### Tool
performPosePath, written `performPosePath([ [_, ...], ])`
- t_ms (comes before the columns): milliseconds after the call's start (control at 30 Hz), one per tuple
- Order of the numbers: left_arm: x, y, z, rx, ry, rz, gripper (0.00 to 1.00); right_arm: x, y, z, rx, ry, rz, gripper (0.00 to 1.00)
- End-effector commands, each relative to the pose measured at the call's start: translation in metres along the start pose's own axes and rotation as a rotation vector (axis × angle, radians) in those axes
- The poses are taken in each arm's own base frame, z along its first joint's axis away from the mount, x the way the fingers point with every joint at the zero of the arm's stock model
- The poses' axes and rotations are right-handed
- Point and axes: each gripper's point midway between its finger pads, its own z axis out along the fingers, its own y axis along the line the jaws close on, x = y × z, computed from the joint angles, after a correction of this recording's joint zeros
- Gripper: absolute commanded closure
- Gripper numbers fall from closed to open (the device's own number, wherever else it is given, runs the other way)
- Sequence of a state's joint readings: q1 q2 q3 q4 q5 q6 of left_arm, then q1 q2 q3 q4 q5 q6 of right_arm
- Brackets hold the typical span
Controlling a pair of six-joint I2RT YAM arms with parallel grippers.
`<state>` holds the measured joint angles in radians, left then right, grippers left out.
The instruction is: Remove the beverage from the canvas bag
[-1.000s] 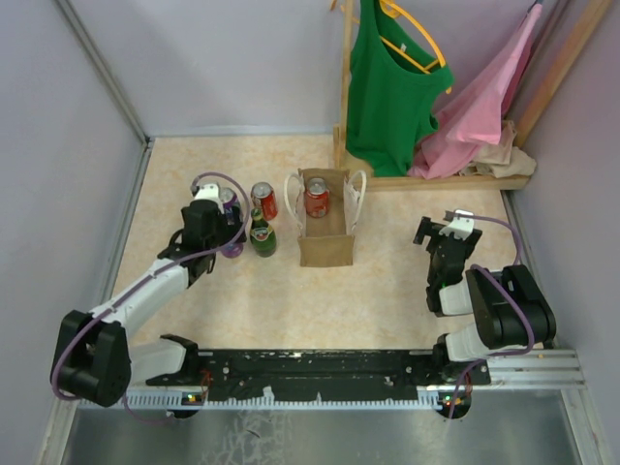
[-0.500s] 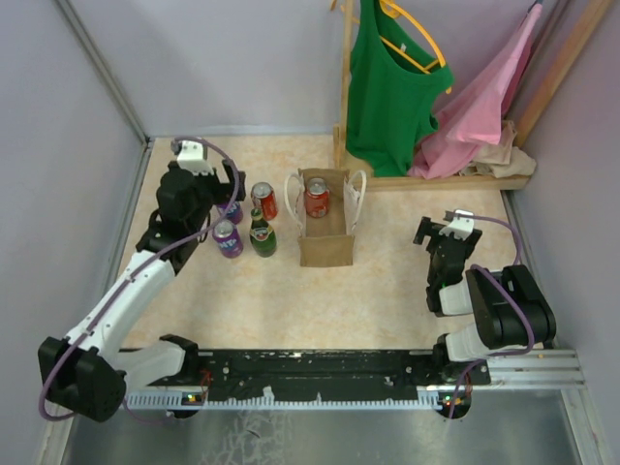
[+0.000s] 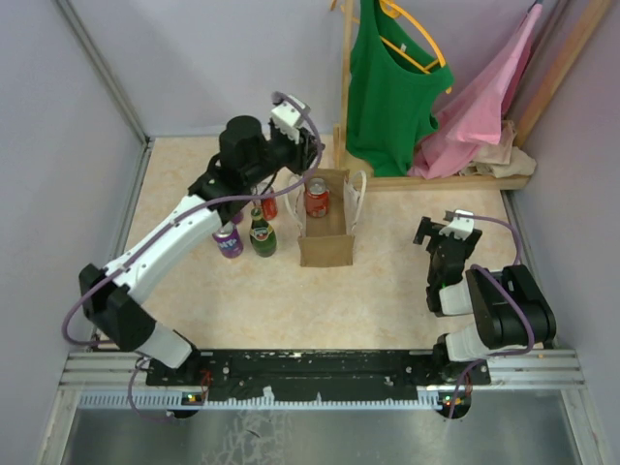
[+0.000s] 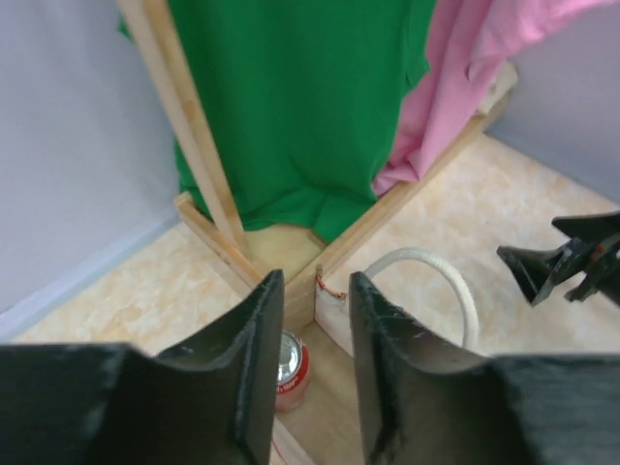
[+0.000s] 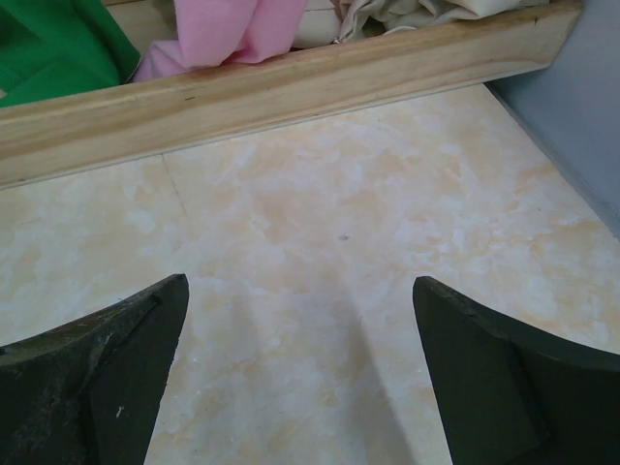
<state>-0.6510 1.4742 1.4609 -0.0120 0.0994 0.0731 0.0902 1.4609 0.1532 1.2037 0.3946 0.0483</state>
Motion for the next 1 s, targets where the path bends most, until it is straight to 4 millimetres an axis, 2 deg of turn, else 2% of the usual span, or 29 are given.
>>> performPosePath([
  [0, 0.036, -0.041, 0.025, 0.223, 0.136, -0.017, 0.69, -0.020, 0.000, 0.006, 0.010, -0.066, 0.030, 0.01],
  [67, 0.053, -0.049, 0.037, 0.259, 0.193, -0.029, 0.73, -0.020, 0.000, 0.006, 0.009, -0.066, 0.030, 0.01],
  [167, 0.078, -0.058, 0.055, 0.297, 0.278, -0.034, 0.71, -0.020, 0.000, 0.006, 0.011, -0.066, 0.030, 0.01],
  [200, 0.077, -0.060, 0.058, 0.297, 0.279, -0.030, 0.71, -0.020, 0.000, 0.006, 0.010, -0.066, 0.030, 0.01],
  [267, 0.086, -0.059, 0.066, 0.286, 0.314, -0.020, 0.69, -0.020, 0.000, 0.006, 0.009, -0.065, 0.030, 0.01],
  [367, 0.108, -0.049, 0.075, 0.230, 0.386, -0.016, 0.65, -0.020, 0.000, 0.006, 0.009, -0.066, 0.029, 0.01],
  [600, 0.157, -0.028, 0.083, 0.110, 0.540, -0.012, 0.58, -0.021, 0.000, 0.006, 0.009, -0.067, 0.031, 0.01],
  [733, 0.176, -0.015, 0.082, 0.040, 0.595, -0.003, 0.55, -0.021, 0.000, 0.006, 0.010, -0.067, 0.029, 0.01],
  [967, 0.196, 0.011, 0.080, -0.068, 0.636, 0.002, 0.46, -0.021, 0.000, 0.006, 0.010, -0.067, 0.030, 0.01],
])
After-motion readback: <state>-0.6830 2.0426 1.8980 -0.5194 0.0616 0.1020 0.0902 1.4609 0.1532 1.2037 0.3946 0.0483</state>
